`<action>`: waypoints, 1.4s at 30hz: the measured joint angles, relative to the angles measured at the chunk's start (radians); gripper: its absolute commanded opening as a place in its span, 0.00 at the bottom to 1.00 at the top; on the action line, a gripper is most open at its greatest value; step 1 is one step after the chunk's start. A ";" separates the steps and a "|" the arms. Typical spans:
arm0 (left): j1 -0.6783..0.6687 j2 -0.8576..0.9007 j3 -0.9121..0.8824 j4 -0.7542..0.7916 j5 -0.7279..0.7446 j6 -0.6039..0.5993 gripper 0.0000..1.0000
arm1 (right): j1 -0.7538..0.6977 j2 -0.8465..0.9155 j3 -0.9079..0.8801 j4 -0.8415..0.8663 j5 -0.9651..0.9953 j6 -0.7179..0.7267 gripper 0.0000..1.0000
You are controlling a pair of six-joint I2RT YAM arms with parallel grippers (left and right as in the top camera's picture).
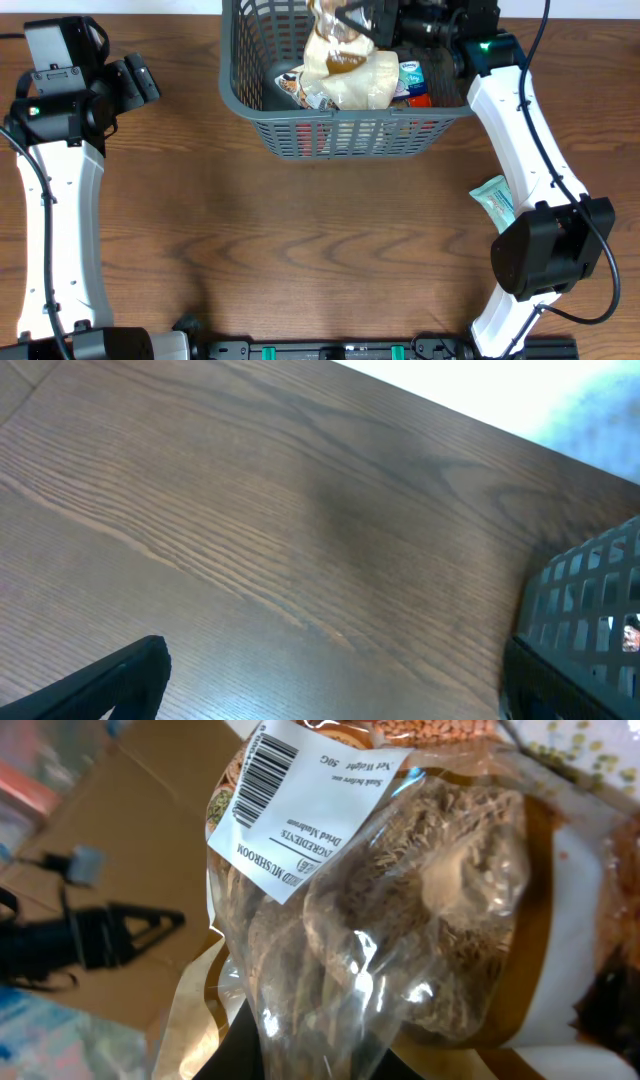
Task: Pack container
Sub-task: 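Carry the mushroom bag into the basket and open the right gripper, then withdraw the right gripper and move it to the green wipes packet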
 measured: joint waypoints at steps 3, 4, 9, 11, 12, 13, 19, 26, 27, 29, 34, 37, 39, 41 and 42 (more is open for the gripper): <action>0.000 0.000 0.000 -0.001 0.000 0.000 0.99 | -0.003 0.000 0.001 -0.143 0.035 -0.076 0.01; 0.000 0.000 0.000 0.000 0.000 0.000 0.99 | -0.006 0.000 0.001 -0.196 0.055 -0.106 0.01; 0.000 0.000 0.000 -0.001 0.000 0.000 0.99 | -0.018 0.000 0.002 -0.407 0.185 -0.244 0.01; 0.000 0.000 0.000 -0.001 0.000 0.000 0.99 | -0.023 0.000 0.002 -0.487 0.258 -0.301 0.01; 0.000 0.000 0.000 0.000 0.000 0.000 0.99 | -0.025 0.000 0.002 -0.516 0.292 -0.327 0.01; 0.000 0.000 0.000 -0.001 0.000 0.000 0.99 | -0.026 0.000 0.002 -0.535 0.317 -0.346 0.01; 0.000 0.000 0.000 -0.001 0.000 0.000 0.99 | -0.027 0.000 0.002 -0.587 0.464 -0.427 0.01; 0.000 0.000 0.000 -0.001 0.000 0.000 0.99 | -0.027 0.000 0.002 -0.627 0.580 -0.459 0.01; 0.000 0.000 0.000 -0.001 0.000 0.000 0.99 | -0.027 0.000 0.002 -0.633 0.598 -0.460 0.02; 0.000 0.000 0.000 -0.001 0.000 0.000 0.99 | -0.027 0.000 0.002 -0.637 0.621 -0.463 0.02; 0.000 0.000 0.000 -0.001 0.000 0.000 0.99 | -0.026 0.000 0.005 -0.619 0.624 -0.467 0.28; 0.000 0.000 0.000 -0.001 0.000 0.000 0.99 | -0.027 0.000 0.029 -0.575 0.569 -0.470 0.99; 0.000 0.000 0.000 -0.001 0.000 0.004 0.99 | -0.026 -0.002 0.070 -0.531 0.510 -0.477 0.99; 0.000 0.000 0.000 -0.001 0.000 0.008 0.99 | -0.027 -0.011 0.108 -0.493 0.451 -0.480 0.99; 0.000 0.000 0.000 -0.001 0.000 0.009 0.99 | -0.026 -0.019 0.129 -0.474 0.415 -0.479 0.99</action>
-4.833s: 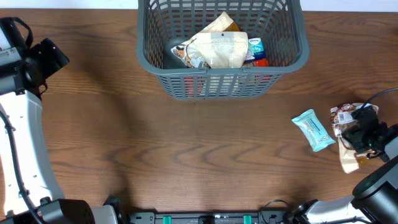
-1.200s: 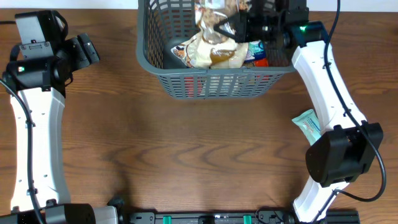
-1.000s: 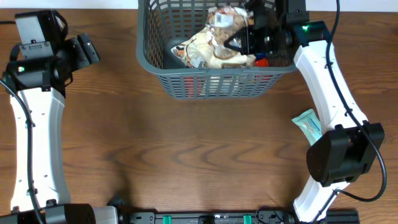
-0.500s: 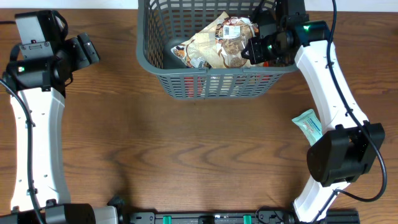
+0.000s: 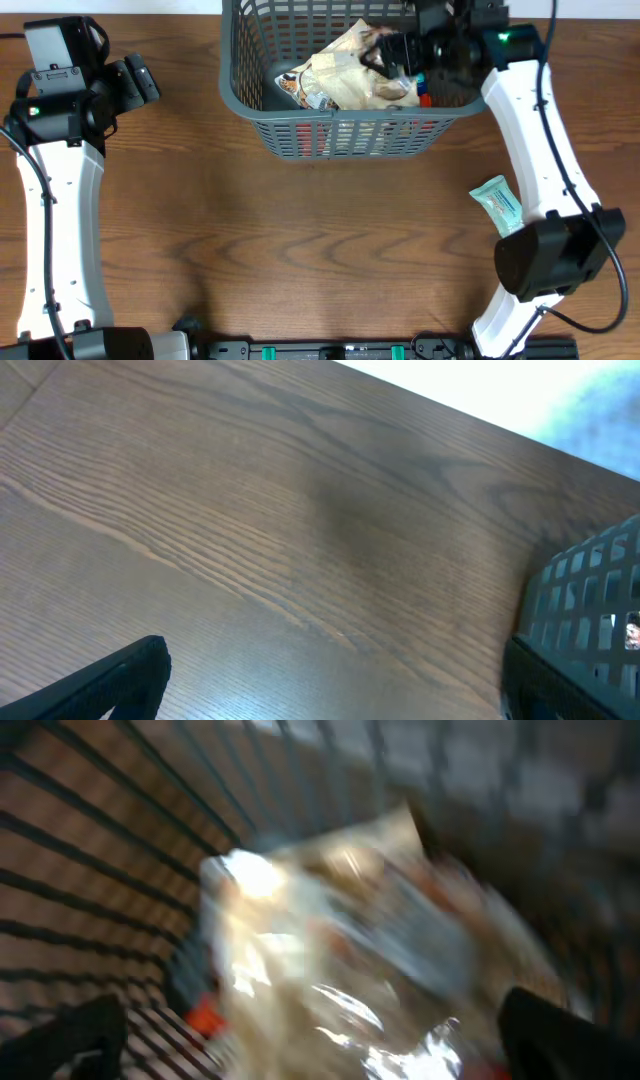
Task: Pack container
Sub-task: 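Withdraw the right gripper and move it to the green wipes packet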
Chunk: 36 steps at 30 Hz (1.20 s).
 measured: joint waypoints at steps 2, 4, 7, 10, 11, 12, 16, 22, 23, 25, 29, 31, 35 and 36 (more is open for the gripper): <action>0.000 0.000 0.000 0.000 0.000 0.004 0.99 | 0.000 -0.021 0.048 0.037 -0.075 0.001 0.99; 0.000 0.000 0.000 0.001 0.000 0.008 0.99 | 0.000 -0.045 0.090 0.063 -0.135 0.001 0.99; 0.000 0.000 0.000 0.005 0.000 0.017 0.99 | 0.000 -0.099 0.164 0.089 -0.205 0.002 0.99; 0.000 0.000 0.000 0.005 0.000 0.021 0.99 | -0.007 -0.167 0.220 0.113 -0.243 0.000 0.99; 0.000 0.000 0.000 0.005 0.000 0.024 0.99 | -0.014 -0.194 0.234 0.133 -0.251 0.001 0.99; 0.000 0.000 0.000 0.005 0.000 0.025 0.99 | -0.024 -0.222 0.243 0.155 -0.258 0.001 0.99; 0.000 0.000 0.000 0.008 0.000 0.032 0.99 | -0.090 -0.337 0.262 0.179 -0.239 0.003 0.99; 0.000 0.000 0.000 0.008 0.000 0.043 0.99 | -0.247 -0.460 0.275 -0.113 0.046 0.046 0.99; 0.000 0.000 0.000 0.009 0.000 0.045 0.99 | -0.271 -0.468 0.275 -0.160 0.093 0.050 0.99; 0.000 0.000 0.000 0.011 0.000 0.051 0.99 | -0.336 -0.478 0.274 -0.264 0.190 0.055 0.99; 0.000 -0.001 0.000 0.020 -0.001 0.064 0.99 | -0.475 -0.478 0.271 -0.484 0.349 0.055 0.99; 0.000 -0.004 0.000 0.020 -0.011 0.068 0.99 | -0.531 -0.475 0.270 -0.582 0.397 0.051 0.99; 0.000 -0.040 0.000 0.014 -0.051 0.070 0.99 | -0.630 -0.458 0.269 -0.784 0.464 0.032 0.99; 0.000 -0.056 0.000 0.008 -0.057 0.070 0.99 | -0.650 -0.452 0.268 -0.828 0.473 0.027 0.99</action>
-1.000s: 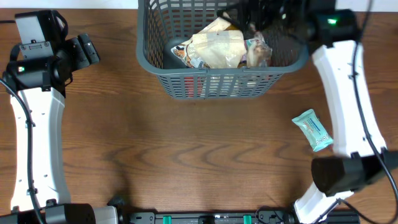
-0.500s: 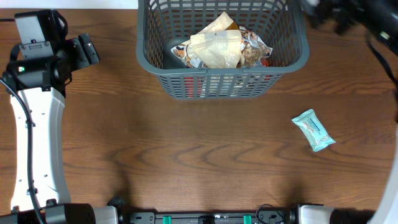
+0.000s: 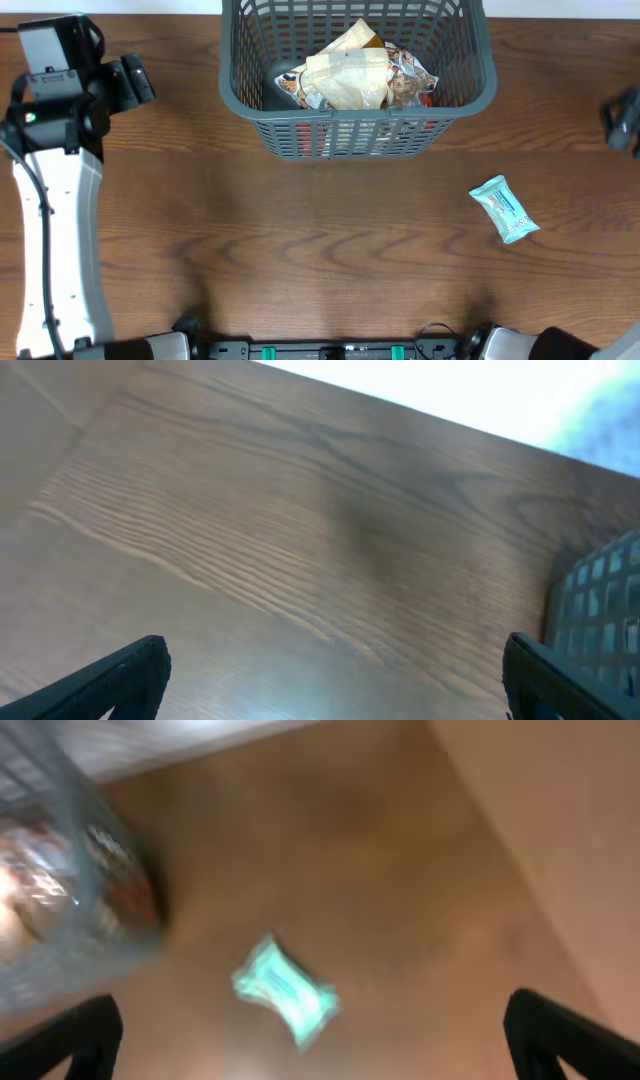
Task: Pack container
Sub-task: 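Withdraw the right gripper and move it to the green wipes packet, then grasp the mint-green wipes packet with the right gripper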
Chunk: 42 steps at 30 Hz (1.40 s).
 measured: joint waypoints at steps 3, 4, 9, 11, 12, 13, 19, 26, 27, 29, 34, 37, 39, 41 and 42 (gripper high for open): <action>0.000 -0.068 0.000 -0.012 -0.014 0.000 0.98 | -0.035 0.007 -0.037 -0.032 0.002 -0.013 0.99; 0.000 -0.096 0.000 -0.016 -0.018 0.000 0.99 | -0.039 0.006 -0.064 -0.034 -0.009 -0.016 0.99; 0.000 -0.198 0.000 -0.044 -0.024 0.008 0.99 | -0.039 0.005 -0.232 -0.031 -0.106 -0.066 0.99; 0.000 -0.226 0.000 -0.053 -0.026 0.018 0.99 | -0.039 0.006 -0.328 -0.021 -0.137 -0.110 0.99; 0.000 -0.236 0.000 -0.056 -0.027 0.019 0.98 | -0.039 0.007 -0.379 -0.013 -0.148 -0.135 0.99; 0.000 -0.245 0.000 -0.056 -0.027 0.022 0.99 | -0.039 0.008 -0.425 -0.001 -0.156 -0.155 0.99; 0.000 -0.259 0.000 -0.056 -0.030 0.027 0.99 | -0.039 0.028 -0.772 0.195 -0.181 -0.255 0.99; 0.000 -0.255 0.000 -0.022 -0.030 0.051 0.99 | -0.039 0.045 -1.043 0.444 -0.196 -0.359 0.98; 0.000 -0.255 0.000 -0.015 -0.030 0.052 0.99 | -0.039 0.046 -1.058 0.466 -0.200 -0.377 0.98; 0.000 -0.254 0.000 0.000 -0.030 0.055 0.99 | -0.039 0.046 -1.084 0.517 -0.213 -0.434 0.98; 0.000 -0.254 0.000 -0.001 -0.030 0.076 0.99 | -0.039 0.046 -1.112 0.595 -0.236 -0.634 0.99; 0.000 -0.254 0.000 -0.004 -0.030 0.082 0.99 | -0.039 0.046 -1.118 0.621 -0.241 -0.724 0.99; 0.000 -0.254 0.000 -0.007 -0.030 0.086 0.99 | -0.039 0.046 -1.123 0.631 -0.244 -0.768 0.99; 0.000 -0.254 0.000 -0.008 -0.030 0.091 0.99 | -0.039 0.047 -1.132 0.653 -0.246 -0.805 0.99; 0.000 -0.254 0.000 -0.008 -0.030 0.093 0.99 | -0.039 0.051 -1.138 0.668 -0.246 -0.817 0.99</action>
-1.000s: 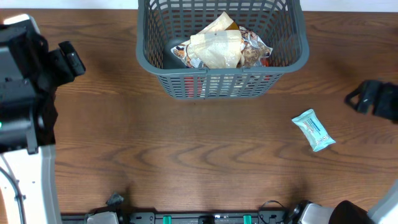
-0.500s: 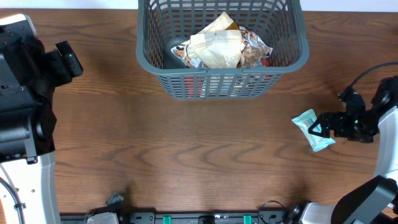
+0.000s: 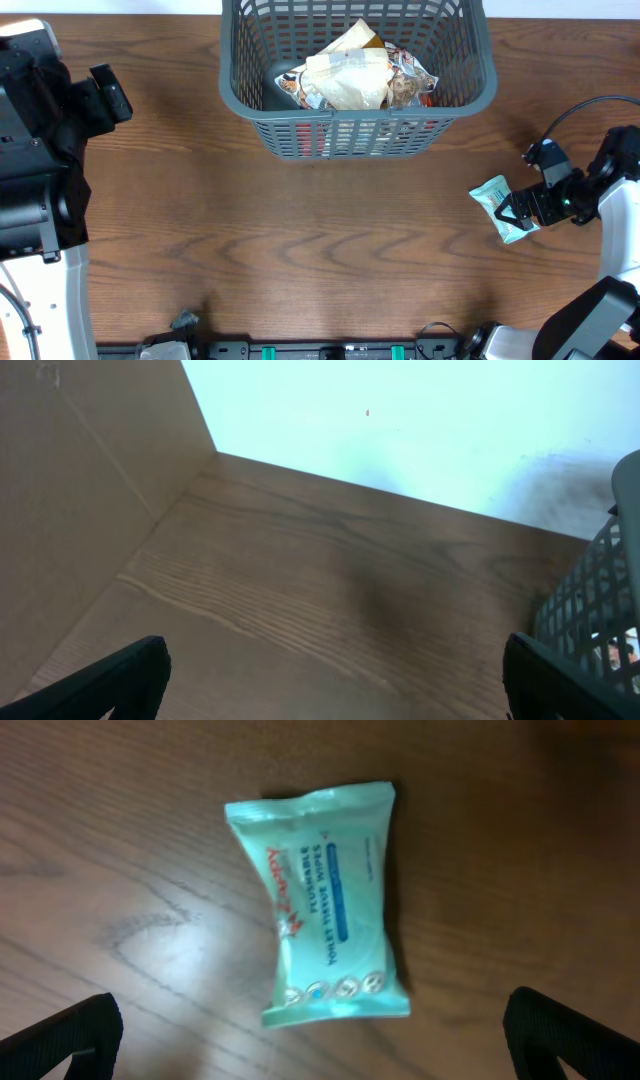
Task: Pack container
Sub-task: 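Grasp the mint-green wipes packet with the right gripper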
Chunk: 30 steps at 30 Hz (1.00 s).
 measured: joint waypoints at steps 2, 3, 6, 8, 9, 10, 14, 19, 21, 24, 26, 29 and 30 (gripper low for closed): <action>0.000 0.000 0.000 0.000 0.000 0.002 0.99 | -0.002 0.018 -0.021 0.039 -0.003 -0.018 0.99; 0.000 0.000 0.000 0.000 0.000 0.004 0.99 | -0.003 0.033 -0.036 0.063 -0.005 -0.026 0.99; 0.000 0.000 0.000 0.001 0.000 0.008 0.99 | -0.005 0.089 -0.073 0.114 -0.016 -0.034 0.99; 0.000 0.000 0.000 0.001 0.000 0.011 0.99 | -0.005 0.129 -0.082 0.135 -0.020 -0.038 0.99; 0.000 0.000 0.000 0.001 0.000 0.011 0.99 | -0.005 0.150 -0.084 0.145 -0.022 -0.039 0.99; 0.000 0.001 0.000 0.001 0.000 0.011 0.99 | -0.005 0.165 -0.084 0.152 -0.024 -0.039 0.99; 0.000 0.003 0.000 0.001 0.000 0.012 0.99 | -0.005 0.223 -0.084 0.210 -0.029 -0.002 0.99; 0.000 0.004 0.000 0.001 0.000 0.012 0.99 | -0.005 0.264 -0.084 0.248 -0.040 0.047 0.84; 0.000 0.004 0.000 0.000 0.000 0.012 0.99 | -0.005 0.269 -0.084 0.254 -0.043 0.060 0.68; 0.000 0.004 0.000 0.000 0.000 0.012 0.99 | -0.005 0.275 -0.084 0.255 -0.047 0.067 0.45; 0.000 0.004 0.000 0.000 0.000 0.012 0.99 | -0.006 0.279 -0.084 0.254 -0.051 0.072 0.31; 0.000 0.004 0.000 0.000 0.000 0.011 0.99 | -0.006 0.283 -0.084 0.254 -0.055 0.081 0.09; 0.000 0.004 0.000 0.000 0.000 0.012 0.99 | -0.006 0.283 -0.084 0.255 -0.056 0.079 0.01</action>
